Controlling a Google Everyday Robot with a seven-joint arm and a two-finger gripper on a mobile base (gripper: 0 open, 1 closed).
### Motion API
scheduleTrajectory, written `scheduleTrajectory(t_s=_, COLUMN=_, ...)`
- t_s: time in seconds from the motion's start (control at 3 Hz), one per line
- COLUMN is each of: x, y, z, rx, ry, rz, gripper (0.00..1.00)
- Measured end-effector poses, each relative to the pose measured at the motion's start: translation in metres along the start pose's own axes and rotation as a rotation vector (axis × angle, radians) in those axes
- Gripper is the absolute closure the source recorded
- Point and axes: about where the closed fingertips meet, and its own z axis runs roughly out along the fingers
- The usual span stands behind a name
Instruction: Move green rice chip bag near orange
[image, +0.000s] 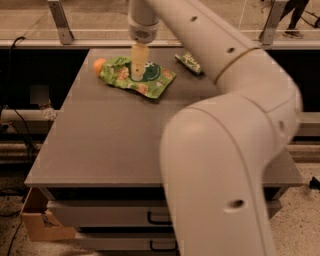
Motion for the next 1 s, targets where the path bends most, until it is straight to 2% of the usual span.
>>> scheduleTrajectory(t_s=0.67, x=0.083, y=0.021, z=-0.048, rx=0.059, ry=-0.039, rz=0.101, gripper=0.0)
scheduleTrajectory(t_s=1.0, x=0.093, y=0.023, z=-0.049, rx=0.06, ry=-0.033, rz=0.113, gripper=0.0)
